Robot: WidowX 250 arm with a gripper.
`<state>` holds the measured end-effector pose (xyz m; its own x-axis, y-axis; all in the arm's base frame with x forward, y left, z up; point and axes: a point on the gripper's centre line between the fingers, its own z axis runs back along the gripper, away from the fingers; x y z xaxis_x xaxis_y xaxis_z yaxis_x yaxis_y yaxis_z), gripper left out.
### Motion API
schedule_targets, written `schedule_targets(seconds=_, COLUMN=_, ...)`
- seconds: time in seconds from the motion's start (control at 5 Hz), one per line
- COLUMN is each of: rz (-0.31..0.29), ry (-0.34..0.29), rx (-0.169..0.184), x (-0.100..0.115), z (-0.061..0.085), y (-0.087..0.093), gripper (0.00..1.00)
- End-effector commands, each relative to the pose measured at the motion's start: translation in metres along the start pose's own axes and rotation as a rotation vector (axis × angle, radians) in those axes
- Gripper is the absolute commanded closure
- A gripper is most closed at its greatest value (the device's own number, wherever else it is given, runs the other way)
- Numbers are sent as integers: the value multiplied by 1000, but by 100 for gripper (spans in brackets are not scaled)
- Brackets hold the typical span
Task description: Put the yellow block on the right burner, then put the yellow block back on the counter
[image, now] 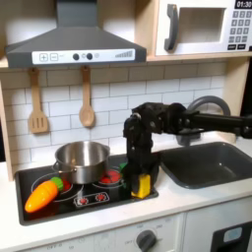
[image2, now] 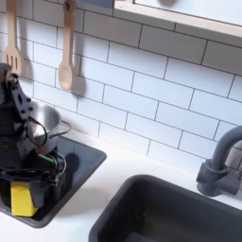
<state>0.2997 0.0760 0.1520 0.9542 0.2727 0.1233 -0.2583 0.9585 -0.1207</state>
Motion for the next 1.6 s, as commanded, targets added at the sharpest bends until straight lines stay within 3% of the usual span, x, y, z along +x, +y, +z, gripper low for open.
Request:
schedule_targets(seconds=0.0, rz=-7, ry=-4, rx=8, x=9, z=-5, y=-8, gripper=100)
schedule_targets(seconds=1.0, rz=-3, ry=-21, rx=4, x=25, z=-5, y=-9, gripper=100)
schedule_targets(seconds=1.2, rz=7, ry=-14, rx=10, x=21, z=-4, y=-9, gripper=80)
schedule_targets(seconds=1.4, rz=24, ry=-18, rx=1, x=16, z=0, y=-6, gripper=0)
